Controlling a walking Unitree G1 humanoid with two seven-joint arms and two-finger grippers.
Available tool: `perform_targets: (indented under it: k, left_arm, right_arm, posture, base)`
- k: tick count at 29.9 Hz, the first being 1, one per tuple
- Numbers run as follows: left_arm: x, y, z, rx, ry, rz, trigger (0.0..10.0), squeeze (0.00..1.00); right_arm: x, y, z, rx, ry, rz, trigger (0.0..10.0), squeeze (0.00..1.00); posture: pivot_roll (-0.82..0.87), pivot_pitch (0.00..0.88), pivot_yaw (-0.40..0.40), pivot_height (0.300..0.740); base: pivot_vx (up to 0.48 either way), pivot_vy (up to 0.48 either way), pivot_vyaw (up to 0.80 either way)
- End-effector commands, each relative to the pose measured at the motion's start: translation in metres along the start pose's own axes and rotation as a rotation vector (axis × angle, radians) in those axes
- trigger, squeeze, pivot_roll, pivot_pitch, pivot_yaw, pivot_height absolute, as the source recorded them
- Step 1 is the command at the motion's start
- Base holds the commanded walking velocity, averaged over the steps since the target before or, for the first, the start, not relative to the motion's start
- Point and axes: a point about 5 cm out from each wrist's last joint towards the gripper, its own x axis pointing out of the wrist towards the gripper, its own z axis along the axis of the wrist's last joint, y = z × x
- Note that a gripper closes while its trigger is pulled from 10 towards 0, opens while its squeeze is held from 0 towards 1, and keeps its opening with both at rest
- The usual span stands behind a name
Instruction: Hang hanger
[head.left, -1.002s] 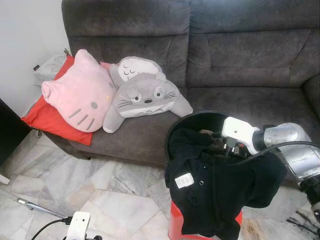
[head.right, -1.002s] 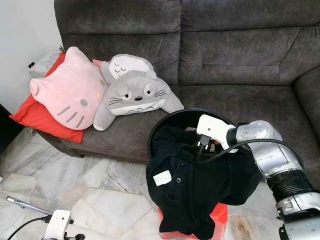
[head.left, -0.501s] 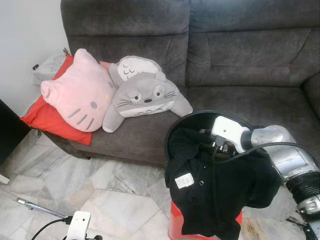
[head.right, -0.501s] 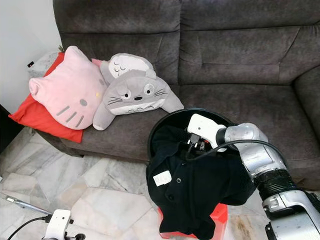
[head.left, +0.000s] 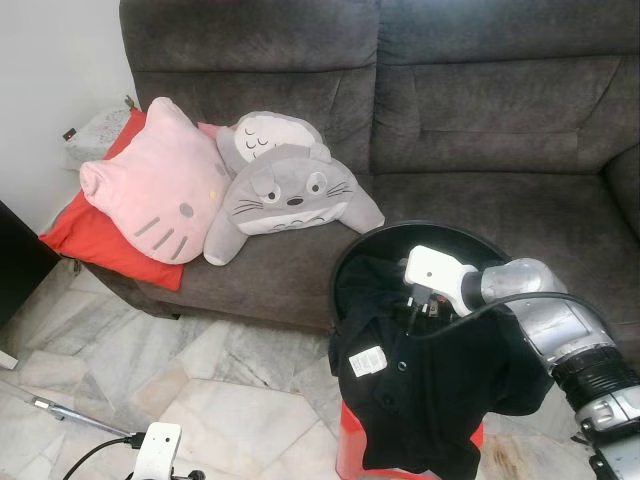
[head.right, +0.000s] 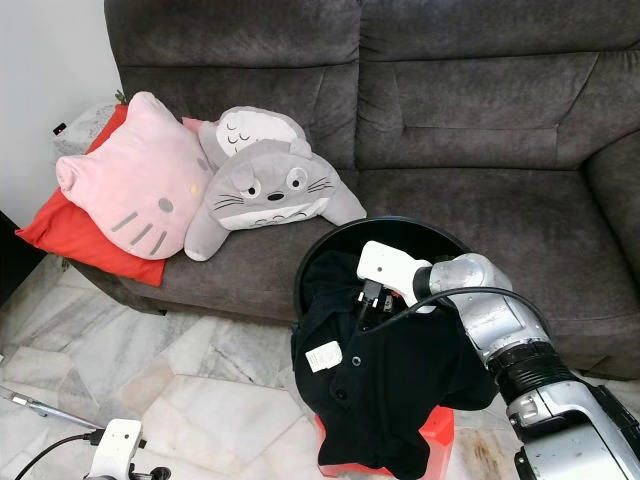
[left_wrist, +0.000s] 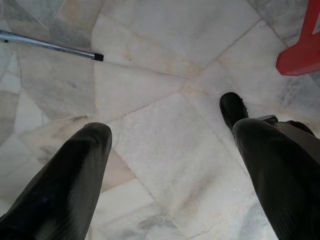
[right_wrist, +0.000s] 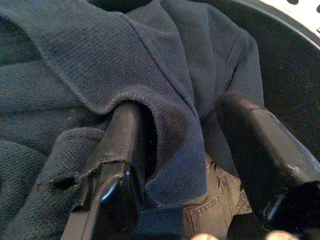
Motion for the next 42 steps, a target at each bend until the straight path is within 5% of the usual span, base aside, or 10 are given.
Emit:
perform_targets:
  k: [1, 9, 18, 20, 42]
  left_arm:
    - [-0.001, 0.002, -0.004, 0.001, 0.009, 0.005, 10.0, 0.00]
    - [-0.001, 0.001, -0.004, -0.002, 0.007, 0.006, 10.0, 0.00]
    - [-0.001, 0.001, -0.004, -0.004, 0.007, 0.007, 10.0, 0.00]
    - [-0.001, 0.001, -0.004, -0.004, 0.007, 0.007, 10.0, 0.00]
    - [-0.001, 0.001, -0.004, -0.002, 0.009, 0.007, 10.0, 0.00]
  right_arm:
    - [0.004, -0.002, 0.008, -0.023, -0.012, -0.019, 10.0, 0.00]
    - [0.010, -0.009, 0.005, -0.043, 0.051, -0.115, 10.0, 0.00]
    - [0.017, -0.006, 0.012, -0.020, -0.001, -0.095, 10.0, 0.00]
    - [0.019, -0.004, 0.013, -0.010, -0.018, -0.082, 0.0, 0.00]
    - [0.022, 0.003, 0.013, -0.034, -0.014, -0.031, 0.0, 0.00]
  posture:
    - [-0.28, 0.055, 0.153, 0.740]
    - [-0.27, 0.048, 0.151, 0.740]
    - [-0.27, 0.045, 0.150, 0.740]
    - [-0.27, 0.045, 0.150, 0.740]
    - [-0.27, 0.055, 0.149, 0.740]
  base:
    - [0.000, 0.000, 0.00]
    - [0.000, 0.000, 0.00]
    - [0.000, 0.000, 0.00]
    - [0.000, 0.000, 0.00]
    - [0.000, 0.000, 0.00]
